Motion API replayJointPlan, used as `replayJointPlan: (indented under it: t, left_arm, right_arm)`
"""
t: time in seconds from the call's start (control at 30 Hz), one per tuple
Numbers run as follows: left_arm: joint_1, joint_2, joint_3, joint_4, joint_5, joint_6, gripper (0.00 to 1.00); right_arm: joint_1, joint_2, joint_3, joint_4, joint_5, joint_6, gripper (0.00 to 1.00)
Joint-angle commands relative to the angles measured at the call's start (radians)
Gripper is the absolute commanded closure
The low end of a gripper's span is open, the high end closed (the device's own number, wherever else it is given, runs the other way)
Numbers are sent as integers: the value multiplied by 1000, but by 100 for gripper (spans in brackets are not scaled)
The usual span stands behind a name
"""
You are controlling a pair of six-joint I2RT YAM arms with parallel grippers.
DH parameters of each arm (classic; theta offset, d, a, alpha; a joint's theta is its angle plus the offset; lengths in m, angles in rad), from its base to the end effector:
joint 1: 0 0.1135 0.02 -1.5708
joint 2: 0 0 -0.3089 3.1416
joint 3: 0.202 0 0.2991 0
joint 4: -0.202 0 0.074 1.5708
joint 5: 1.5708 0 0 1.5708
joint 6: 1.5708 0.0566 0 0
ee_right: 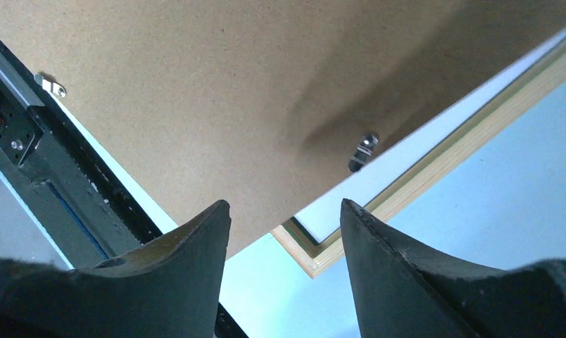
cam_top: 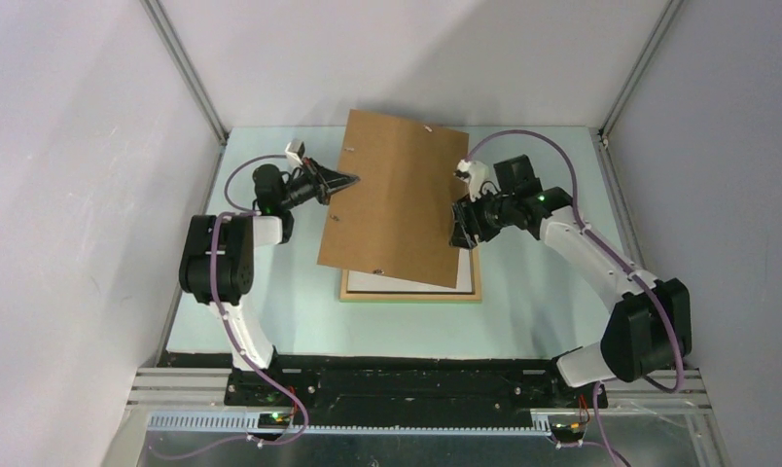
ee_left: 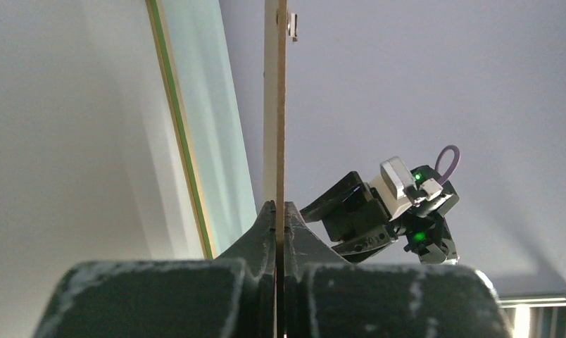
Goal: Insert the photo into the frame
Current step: Adjust the photo frame item.
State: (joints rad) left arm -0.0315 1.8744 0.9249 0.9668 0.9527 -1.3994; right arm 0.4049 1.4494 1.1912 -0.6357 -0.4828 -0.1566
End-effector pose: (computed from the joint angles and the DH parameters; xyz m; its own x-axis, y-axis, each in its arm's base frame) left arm 0.4368 -0.0599 0.2068 -0.8176 -0.5455 -0.1844 0.1591 0.0939 -0.9828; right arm 0.3196 0.1656 0.3066 -0.6116 -0.4124 -0.6752 -0.7204 0.6431 0.2598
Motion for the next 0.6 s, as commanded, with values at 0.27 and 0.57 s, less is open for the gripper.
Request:
replayJointPlan:
  t: [0.27,0.57]
  left_arm:
    - [16,46,-12,135,-19,-46,100]
    - [18,87,-67,171,-69,-26,100]
  right_arm:
    - [-126,-122,4,7,-14,-6,37]
    - [-229,-102,4,35,-39,23,37]
